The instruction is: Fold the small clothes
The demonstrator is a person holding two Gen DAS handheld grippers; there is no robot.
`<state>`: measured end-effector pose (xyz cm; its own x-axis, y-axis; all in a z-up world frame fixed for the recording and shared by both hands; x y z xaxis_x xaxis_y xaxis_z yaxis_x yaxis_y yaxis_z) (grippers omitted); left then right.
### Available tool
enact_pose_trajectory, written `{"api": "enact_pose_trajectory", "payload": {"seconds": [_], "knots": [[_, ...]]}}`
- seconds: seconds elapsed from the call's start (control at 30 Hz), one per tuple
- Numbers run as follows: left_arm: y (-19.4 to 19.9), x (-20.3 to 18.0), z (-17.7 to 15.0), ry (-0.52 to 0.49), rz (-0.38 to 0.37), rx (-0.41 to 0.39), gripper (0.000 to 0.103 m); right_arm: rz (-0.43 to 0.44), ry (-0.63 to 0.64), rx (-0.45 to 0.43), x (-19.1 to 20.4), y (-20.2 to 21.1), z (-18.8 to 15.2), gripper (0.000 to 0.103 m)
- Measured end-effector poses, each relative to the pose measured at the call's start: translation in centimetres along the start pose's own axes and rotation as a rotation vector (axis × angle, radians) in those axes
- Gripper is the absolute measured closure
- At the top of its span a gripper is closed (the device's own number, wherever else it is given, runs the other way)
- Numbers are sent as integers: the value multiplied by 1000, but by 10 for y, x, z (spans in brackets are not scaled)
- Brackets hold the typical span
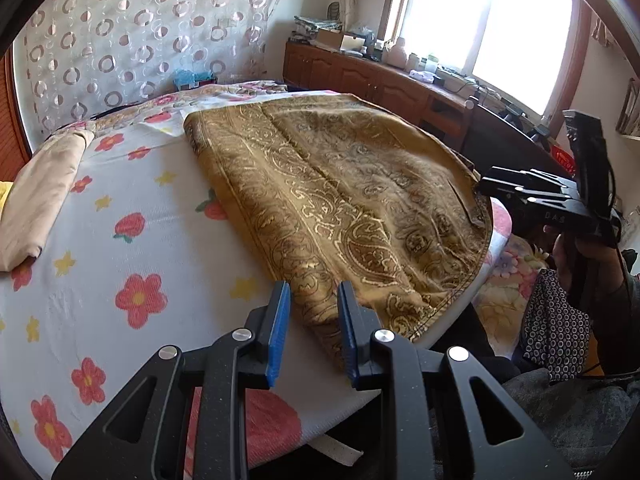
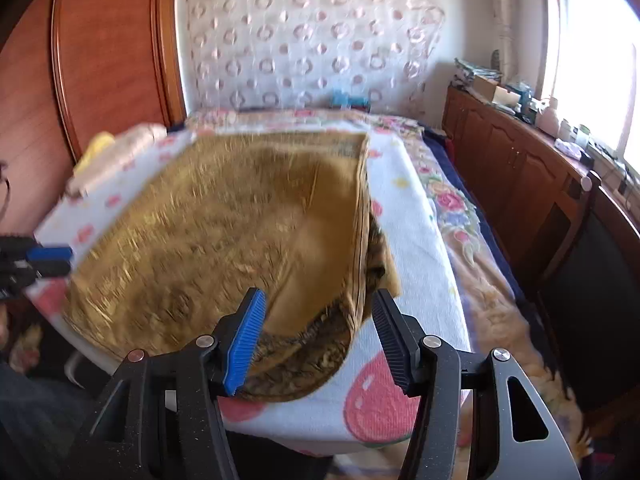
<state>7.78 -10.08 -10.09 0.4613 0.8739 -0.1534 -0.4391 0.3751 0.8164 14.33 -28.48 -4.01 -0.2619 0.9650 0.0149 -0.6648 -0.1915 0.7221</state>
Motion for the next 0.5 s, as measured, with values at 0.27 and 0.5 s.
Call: {"api": "enact_pose_trajectory", "payload": {"seconds": [0.27,0.5], "knots": [[-25,8,-7,24,-24,66,78,-39,-23,90,-12,-30,-17,42],[-31,4,-15,8,-55,98,73,45,-53,141,-12,-40,-32,42]]}}
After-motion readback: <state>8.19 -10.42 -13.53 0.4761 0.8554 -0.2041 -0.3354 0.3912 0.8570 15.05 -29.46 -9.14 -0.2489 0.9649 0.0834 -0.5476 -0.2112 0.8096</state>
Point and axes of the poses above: each gripper's, at about its wrist camera, not at the fingertips, and y roughly against the way its jaws point, x to its left, z to its top, the point moved 8 cm from there along -y, roughly the way its jaws point, and after that the axes turned 9 degrees about x, right-handed, at the moved point
